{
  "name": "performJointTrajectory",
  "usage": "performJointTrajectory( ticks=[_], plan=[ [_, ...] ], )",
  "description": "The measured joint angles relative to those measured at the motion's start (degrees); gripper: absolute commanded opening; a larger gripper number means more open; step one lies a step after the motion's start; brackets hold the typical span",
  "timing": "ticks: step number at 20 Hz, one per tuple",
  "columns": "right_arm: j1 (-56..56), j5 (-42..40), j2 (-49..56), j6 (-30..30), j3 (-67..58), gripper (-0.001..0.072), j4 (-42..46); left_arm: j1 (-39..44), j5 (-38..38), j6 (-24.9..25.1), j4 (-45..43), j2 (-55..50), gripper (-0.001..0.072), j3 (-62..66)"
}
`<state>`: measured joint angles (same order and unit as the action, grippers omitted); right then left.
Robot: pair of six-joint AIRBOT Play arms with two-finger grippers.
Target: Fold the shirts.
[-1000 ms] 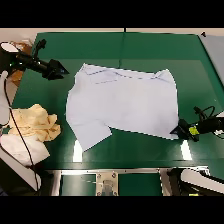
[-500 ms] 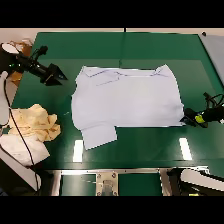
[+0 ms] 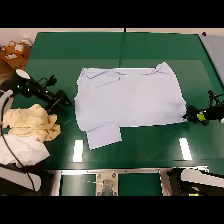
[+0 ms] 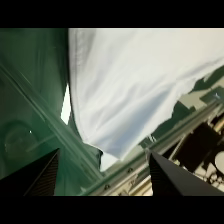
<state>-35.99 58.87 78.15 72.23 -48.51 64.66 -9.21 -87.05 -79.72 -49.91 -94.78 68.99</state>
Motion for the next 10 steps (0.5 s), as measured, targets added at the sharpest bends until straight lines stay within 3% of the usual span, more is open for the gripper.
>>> performJointTrajectory(
  ticks=[4,7,8,9,10],
  plan=[
    [0.0,-0.66,0.5,-0.9,0.0,0.0013,-1.09,3.17,15.37,-1.7,0.11,8.48,0.0614,-16.26],
    [-0.02,-1.01,0.66,-1.27,0.0,0.0013,-1.77,8.44,22.14,-2.49,5.14,11.39,0.059,-24.13],
    [-0.02,-1.03,0.66,-1.38,0.0,0.0014,-2.1,10.29,24.3,-2.6,6.71,11.76,0.0423,-25.97],
    [-0.02,-1.11,0.66,-1.49,0.0,0.0014,-2.16,11.67,26.21,-2.6,6.97,11.98,0.0327,-27.17],
    [-0.02,-1.11,0.66,-1.57,-0.02,0.0013,-2.34,12.66,27.8,-2.56,7.21,12.22,0.0295,-28.04]
  ],
)
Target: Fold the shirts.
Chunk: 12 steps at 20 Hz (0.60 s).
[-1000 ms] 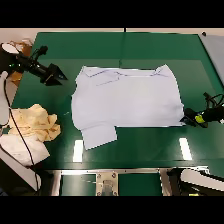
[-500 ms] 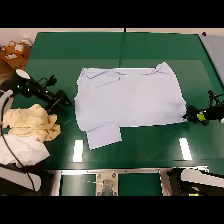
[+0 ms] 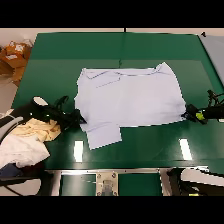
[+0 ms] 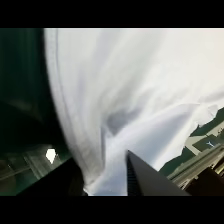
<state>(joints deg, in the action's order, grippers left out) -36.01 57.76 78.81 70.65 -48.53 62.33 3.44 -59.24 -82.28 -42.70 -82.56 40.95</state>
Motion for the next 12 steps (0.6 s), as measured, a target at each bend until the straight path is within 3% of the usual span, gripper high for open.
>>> performJointTrajectory(
  ticks=[2,3,4,8,12],
  plan=[
    [0.0,-0.07,0.02,-0.13,0.0,0.0013,-0.2,0.79,1.75,0.07,1.01,0.57,0.0292,-1.05],
    [0.0,-0.07,0.0,-0.15,0.0,0.0014,-0.22,0.79,2.21,0.09,1.22,0.94,0.0223,-1.38],
    [0.0,-0.07,0.0,-0.17,0.02,0.0014,-0.24,0.59,2.71,0.11,0.79,1.4,0.0022,-1.66],
    [0.0,0.96,0.0,-0.39,-0.42,0.0013,-2.03,-1.55,4.52,1.27,-1.92,4.31,0.0023,-1.6],
    [0.0,7.65,-1.57,-3.15,-6.16,0.0013,-12.31,-2.62,0.04,3.61,-1.62,7.85,0.0023,6.6]
  ],
)
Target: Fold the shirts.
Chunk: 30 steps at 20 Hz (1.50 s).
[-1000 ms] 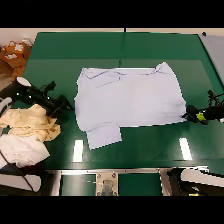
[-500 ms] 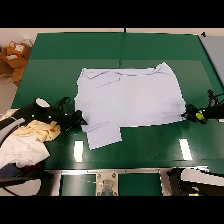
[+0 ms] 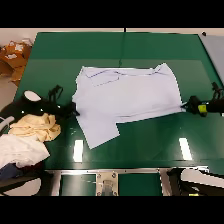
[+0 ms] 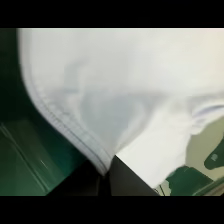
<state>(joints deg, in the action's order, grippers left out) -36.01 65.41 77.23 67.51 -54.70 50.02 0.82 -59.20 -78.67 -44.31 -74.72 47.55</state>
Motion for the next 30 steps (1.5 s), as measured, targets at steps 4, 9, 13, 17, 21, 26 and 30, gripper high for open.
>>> performJointTrajectory(
  ticks=[4,9,13,17,21,26,30],
  plan=[
    [-1.05,5.9,-8.28,0.09,-11.96,0.0013,-10.14,-0.28,-5.84,1.05,0.87,6.1,0.0023,20.11],
    [-5.03,4.68,-22.77,5.7,-28.24,0.0014,-17.55,-0.44,-9.99,1.42,1.29,12.0,0.0024,51.82],
    [-6.34,0.22,-31.21,10.82,-38.07,0.0014,-17.99,-0.42,-11.93,0.72,1.18,16.37,0.0024,69.02],
    [-6.4,-1.81,-34.97,14.95,-42.21,0.0013,-13.42,-0.42,-13.4,-0.85,-2.29,19.19,0.0024,72.76],
    [-3.39,-2.49,-34.07,16.24,-36.74,0.0013,-10.99,-0.42,-13.44,-1.86,-4.87,18.75,0.0024,64.0],
    [4.42,-8.33,-26.23,11.23,-18.21,0.0014,-9.97,-0.42,-8.59,-0.2,-5.22,9.25,0.0024,48.19],
    [10.25,-18.25,-12.5,6.62,-8.55,0.0014,-10.03,-0.42,-2.99,2.78,-2.69,-5.55,0.0024,41.86]
  ],
)
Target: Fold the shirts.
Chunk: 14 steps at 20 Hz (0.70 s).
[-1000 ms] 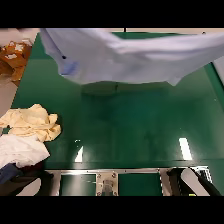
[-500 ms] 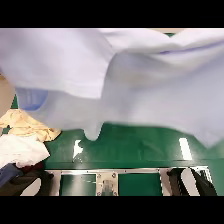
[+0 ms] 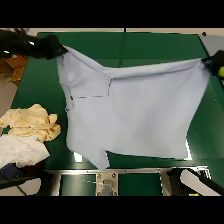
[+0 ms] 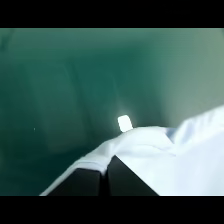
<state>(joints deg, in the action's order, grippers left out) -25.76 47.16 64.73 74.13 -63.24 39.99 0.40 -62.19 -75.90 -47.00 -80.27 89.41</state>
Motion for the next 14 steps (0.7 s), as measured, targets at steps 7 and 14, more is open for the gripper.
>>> performJointTrajectory(
  ticks=[7,14],
  plan=[
    [2.56,-5.46,26.47,-2.4,-9.51,0.0013,-1.92,0.0,14.71,8.52,13.2,-16.65,0.0024,-1.18],
    [2.21,-0.66,35.67,-2.75,-21.33,0.0013,-3.78,-0.52,18.86,12.59,13.4,-19.54,0.0024,-0.07]
  ],
)
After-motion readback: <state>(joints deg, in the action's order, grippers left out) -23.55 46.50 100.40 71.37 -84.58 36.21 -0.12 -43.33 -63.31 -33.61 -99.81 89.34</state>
